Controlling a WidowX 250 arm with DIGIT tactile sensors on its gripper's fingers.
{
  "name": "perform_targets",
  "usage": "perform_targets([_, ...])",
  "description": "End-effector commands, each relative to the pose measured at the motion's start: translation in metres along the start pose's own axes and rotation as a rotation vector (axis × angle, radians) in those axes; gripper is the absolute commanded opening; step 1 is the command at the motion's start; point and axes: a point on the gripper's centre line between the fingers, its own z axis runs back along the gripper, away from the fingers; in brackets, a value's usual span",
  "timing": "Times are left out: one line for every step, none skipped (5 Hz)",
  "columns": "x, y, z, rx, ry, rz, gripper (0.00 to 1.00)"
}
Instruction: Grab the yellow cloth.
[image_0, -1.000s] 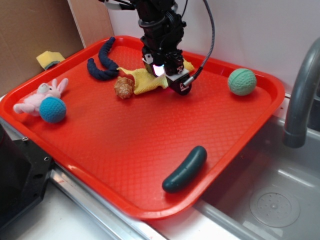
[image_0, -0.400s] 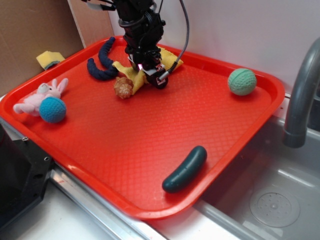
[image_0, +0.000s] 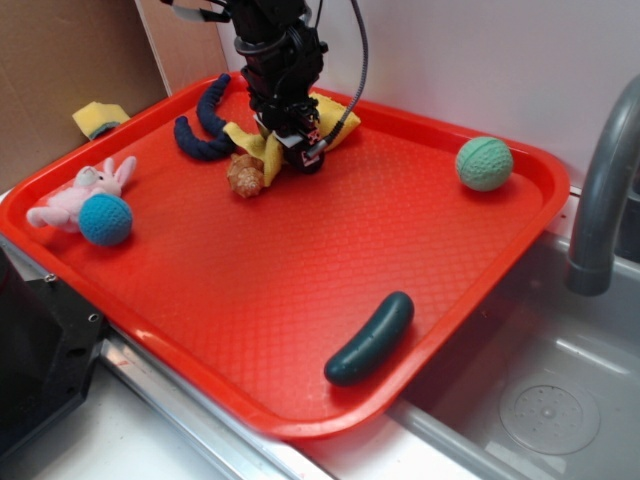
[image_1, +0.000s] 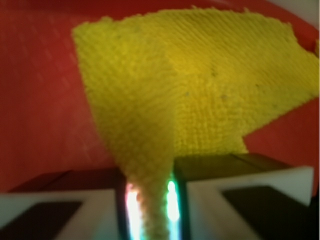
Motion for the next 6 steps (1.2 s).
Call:
perform_targets([-0.007,-0.009,0.113,-0.014,-0.057,0.038,0.00])
perform_targets([-0.029,-0.022,0.166,-0.019,-0.054,0.123,0.00])
perform_targets([-0.047,-0.031,0.218,-0.073,-0.071,0.148,0.00])
perform_targets([-0.054,-0.039,0.269,-0.092,-0.099,0.127,0.00])
perform_targets([-0.059,-0.045,0.288,-0.086,-0.093,0.133,0.00])
perform_targets([-0.061,-0.050,0.288,-0.091,-0.079,0.136,0.00])
